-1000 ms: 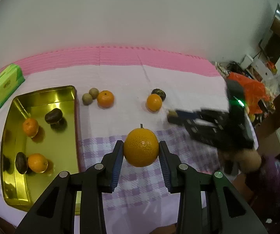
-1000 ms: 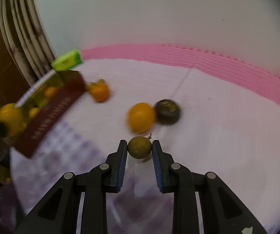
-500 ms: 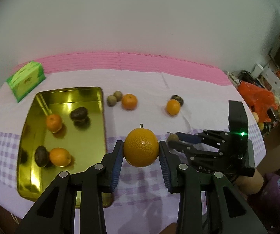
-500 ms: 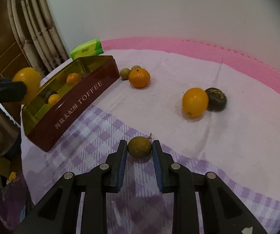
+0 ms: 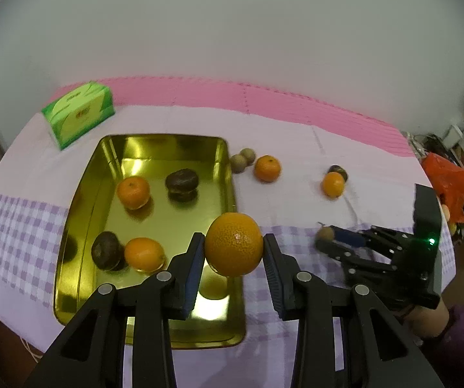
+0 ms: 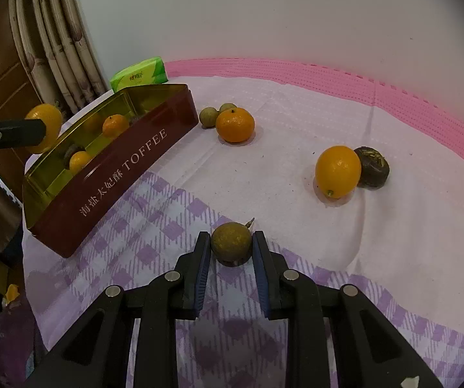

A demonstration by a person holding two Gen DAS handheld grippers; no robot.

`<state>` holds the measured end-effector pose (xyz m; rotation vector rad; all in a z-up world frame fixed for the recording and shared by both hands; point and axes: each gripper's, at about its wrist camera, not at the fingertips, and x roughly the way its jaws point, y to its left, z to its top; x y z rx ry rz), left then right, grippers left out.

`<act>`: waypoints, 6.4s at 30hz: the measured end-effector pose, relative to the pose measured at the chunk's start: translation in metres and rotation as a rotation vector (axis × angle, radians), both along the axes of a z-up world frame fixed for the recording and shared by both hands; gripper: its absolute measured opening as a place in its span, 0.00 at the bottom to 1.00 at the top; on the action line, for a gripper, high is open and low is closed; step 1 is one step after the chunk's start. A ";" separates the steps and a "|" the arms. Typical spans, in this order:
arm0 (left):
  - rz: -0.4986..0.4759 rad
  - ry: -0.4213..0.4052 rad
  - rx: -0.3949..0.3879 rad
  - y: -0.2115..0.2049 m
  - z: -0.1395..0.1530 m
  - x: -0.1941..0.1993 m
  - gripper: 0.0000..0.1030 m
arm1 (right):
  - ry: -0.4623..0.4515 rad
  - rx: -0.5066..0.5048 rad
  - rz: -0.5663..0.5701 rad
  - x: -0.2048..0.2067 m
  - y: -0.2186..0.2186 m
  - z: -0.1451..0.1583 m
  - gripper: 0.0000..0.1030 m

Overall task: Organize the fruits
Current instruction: 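Carry the orange into the gold tin and open the left gripper, then carry the lime over the gold tin with the right gripper, then lower the lime into the tin and open the right gripper, then move the right gripper to the two limes beside an orange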

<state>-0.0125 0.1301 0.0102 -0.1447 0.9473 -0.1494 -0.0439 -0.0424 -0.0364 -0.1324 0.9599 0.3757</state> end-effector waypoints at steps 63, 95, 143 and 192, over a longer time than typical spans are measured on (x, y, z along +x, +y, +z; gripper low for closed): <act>0.091 0.018 -0.030 0.052 -0.050 0.036 0.37 | 0.004 0.016 -0.008 0.001 -0.002 0.000 0.24; 0.361 -0.030 0.112 0.117 0.000 0.014 0.53 | -0.049 0.110 0.111 0.001 0.065 0.071 0.23; 0.407 0.007 0.260 0.113 -0.011 0.019 0.65 | 0.079 0.032 0.307 0.069 0.200 0.014 0.23; 0.356 0.061 0.301 0.100 -0.028 0.021 0.73 | -0.023 0.153 -0.022 0.055 0.033 0.050 0.35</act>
